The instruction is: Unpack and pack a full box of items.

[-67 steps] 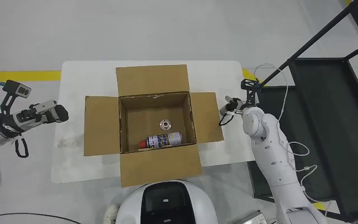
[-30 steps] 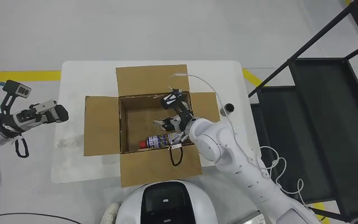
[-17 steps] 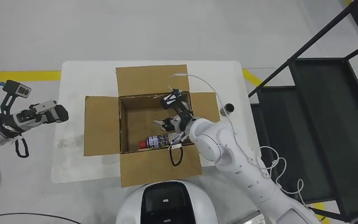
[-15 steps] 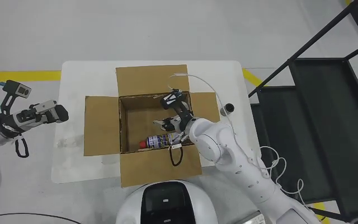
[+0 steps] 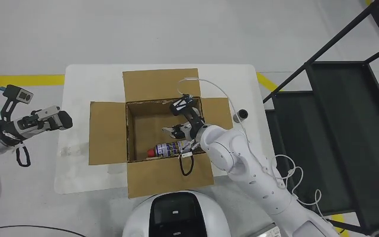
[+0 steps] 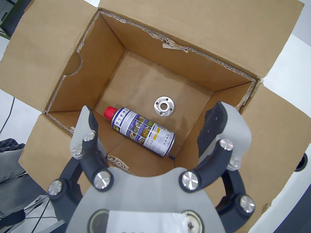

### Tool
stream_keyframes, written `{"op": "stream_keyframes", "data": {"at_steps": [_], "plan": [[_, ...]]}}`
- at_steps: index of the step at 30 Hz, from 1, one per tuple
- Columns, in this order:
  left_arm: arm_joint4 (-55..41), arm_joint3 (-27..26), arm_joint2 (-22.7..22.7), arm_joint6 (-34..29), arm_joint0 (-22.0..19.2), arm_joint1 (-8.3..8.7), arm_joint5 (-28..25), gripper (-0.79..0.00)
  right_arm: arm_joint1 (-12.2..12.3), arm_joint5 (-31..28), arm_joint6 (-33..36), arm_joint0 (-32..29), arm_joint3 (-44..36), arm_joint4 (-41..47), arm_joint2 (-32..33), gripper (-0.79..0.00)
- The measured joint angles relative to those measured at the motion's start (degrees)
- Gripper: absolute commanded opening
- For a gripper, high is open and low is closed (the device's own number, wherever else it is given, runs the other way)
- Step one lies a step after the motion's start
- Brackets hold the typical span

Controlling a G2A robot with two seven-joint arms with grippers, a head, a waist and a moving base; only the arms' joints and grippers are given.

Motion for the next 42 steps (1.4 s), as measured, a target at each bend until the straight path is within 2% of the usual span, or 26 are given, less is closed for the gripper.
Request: {"op": "stream_keyframes", "data": {"at_steps": [42], "plan": [[0.0,0.0,0.0,0.0,0.0,0.0,0.0,0.0,-0.2,0.0,-0.86,0.38,1.18,0.54,-0.39,0.0]]}}
